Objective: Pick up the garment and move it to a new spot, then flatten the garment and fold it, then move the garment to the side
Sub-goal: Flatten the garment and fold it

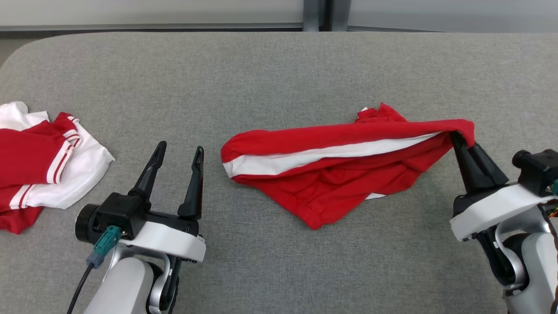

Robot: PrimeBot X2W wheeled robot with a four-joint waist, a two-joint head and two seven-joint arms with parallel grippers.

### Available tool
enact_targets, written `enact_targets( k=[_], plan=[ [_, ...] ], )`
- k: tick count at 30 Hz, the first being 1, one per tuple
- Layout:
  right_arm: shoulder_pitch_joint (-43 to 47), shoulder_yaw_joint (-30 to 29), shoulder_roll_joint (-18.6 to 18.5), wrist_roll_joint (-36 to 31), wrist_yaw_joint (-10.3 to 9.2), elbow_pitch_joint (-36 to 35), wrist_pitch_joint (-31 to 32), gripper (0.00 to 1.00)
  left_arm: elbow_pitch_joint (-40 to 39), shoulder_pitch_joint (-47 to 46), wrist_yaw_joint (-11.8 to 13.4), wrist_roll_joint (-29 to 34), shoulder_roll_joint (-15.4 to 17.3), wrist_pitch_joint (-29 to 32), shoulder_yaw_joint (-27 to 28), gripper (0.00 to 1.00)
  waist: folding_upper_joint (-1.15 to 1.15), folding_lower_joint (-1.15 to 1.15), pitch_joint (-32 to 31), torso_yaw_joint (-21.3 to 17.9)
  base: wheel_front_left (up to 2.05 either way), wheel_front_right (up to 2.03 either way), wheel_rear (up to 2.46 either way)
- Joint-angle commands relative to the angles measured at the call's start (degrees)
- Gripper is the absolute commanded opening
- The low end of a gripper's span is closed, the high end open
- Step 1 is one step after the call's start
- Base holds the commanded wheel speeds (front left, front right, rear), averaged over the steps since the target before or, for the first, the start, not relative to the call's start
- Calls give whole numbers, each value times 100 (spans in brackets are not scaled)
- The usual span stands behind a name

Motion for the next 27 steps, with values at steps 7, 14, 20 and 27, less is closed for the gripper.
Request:
enact_targets(
  k=[7, 14, 20, 27],
  plan=[
    [-311, -223, -81, 15, -2, 760, -222, 88, 100, -236, -107, 85, -81, -29, -17, 100, 0, 0, 229, 175, 0, 0, 0],
    [27, -337, 78, 106, -2, 909, -769, 100, 85, -102, -127, 119, -59, -32, 128, 100, 0, 0, 107, 5, 0, 0, 0],
    [448, -660, 178, 0, -2, 350, -1149, 100, 52, 82, -83, 105, 34, -33, 308, 100, 0, 0, -107, -195, 0, 0, 0],
    [862, -980, 351, -226, -2, -374, -950, 100, 57, 341, -54, 38, 155, -12, 406, 100, 0, 0, -423, -354, 0, 0, 0]
  ],
)
